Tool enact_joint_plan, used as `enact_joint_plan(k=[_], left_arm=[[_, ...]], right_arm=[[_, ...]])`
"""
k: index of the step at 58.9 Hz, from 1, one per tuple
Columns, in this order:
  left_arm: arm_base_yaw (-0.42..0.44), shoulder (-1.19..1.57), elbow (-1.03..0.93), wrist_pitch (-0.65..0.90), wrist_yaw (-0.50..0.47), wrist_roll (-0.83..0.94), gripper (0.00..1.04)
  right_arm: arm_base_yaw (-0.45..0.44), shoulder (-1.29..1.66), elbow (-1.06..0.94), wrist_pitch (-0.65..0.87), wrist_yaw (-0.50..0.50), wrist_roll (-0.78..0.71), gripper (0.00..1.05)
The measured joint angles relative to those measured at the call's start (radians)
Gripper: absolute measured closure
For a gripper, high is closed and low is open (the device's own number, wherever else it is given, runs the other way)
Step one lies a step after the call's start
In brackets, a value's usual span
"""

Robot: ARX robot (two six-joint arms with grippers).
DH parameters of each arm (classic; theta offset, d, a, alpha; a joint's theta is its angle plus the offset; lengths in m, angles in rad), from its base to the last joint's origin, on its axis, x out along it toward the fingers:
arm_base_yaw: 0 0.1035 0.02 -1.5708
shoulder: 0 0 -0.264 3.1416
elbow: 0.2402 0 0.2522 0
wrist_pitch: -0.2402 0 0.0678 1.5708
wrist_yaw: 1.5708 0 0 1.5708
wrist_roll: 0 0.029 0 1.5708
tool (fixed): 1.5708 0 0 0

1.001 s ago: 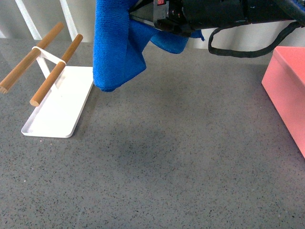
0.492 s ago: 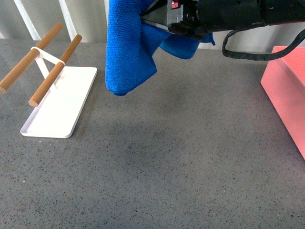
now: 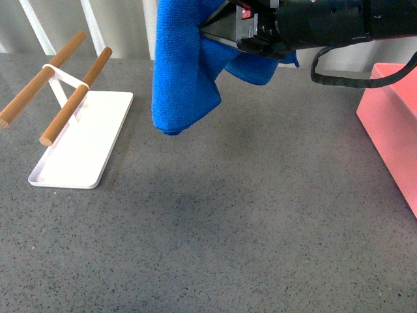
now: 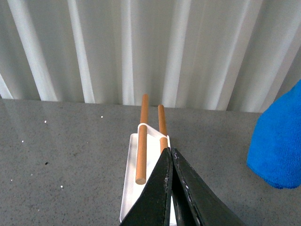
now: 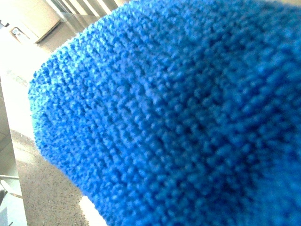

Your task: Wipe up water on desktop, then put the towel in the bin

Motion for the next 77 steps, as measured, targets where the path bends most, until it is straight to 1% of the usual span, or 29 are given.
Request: enact_joint_plan(k=[12,30,57,77], left_arm=[[0.000,-0.091,-0.014,-0.083,0.000,0.000,1.01],[0.000,-0.314,-0.015,-0.285,0.000,0.000,1.01],[0.000,-0.507,-0.015,-0.472,0.000,0.000,1.01],[0.000,-0.586,-0.015,-0.550,0.000,0.000,1.01]], right_arm=[[-0.002,0.000,-0.004,0.000,0.005,0.000,1.00],[-0.021,-0.014,-0.020,-0.012,0.006,-0.012,1.00],[-0.038,-0.024,-0.029,-0.032,0.006,-0.034,1.00],[-0.043,-0.026,-0.037,-0.035,0.005,-0.042,1.00]])
